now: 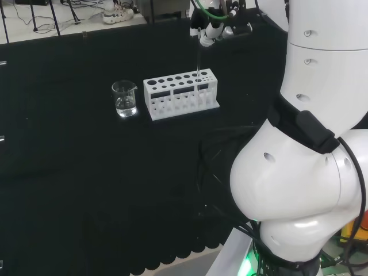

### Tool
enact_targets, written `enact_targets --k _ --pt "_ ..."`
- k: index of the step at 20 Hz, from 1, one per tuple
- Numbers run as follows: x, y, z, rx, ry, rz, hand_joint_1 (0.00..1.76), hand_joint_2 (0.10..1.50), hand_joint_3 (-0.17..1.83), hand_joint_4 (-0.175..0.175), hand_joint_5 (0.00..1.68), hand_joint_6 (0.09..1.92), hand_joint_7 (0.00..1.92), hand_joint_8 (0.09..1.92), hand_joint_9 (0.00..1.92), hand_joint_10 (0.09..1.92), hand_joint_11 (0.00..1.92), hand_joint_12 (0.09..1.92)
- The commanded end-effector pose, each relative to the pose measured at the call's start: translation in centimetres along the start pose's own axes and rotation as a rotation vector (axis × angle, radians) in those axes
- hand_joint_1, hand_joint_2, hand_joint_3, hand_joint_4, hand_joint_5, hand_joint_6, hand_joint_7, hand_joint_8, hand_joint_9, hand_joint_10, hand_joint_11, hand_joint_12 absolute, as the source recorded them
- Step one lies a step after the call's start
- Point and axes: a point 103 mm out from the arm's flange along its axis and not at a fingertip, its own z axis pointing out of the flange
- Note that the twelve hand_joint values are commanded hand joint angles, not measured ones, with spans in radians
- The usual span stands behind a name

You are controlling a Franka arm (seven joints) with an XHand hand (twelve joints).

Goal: Put the glass rod back on the white test tube rack.

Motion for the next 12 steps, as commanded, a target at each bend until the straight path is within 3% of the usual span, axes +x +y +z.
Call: enact_targets --k 1,12 --pt "-0.4 -0.21 -0.29 -0.004 -0.003 0.015 1.52 0.91 -0.17 -0.175 0.77 0.83 1.03 0.82 1.77 0.63 1.77 0.74" --pt "-0.45 -0.69 -0.46 -0.002 -0.022 0.024 1.53 0.9 -0.17 -0.175 0.68 0.85 0.97 0.83 1.76 0.64 1.77 0.77"
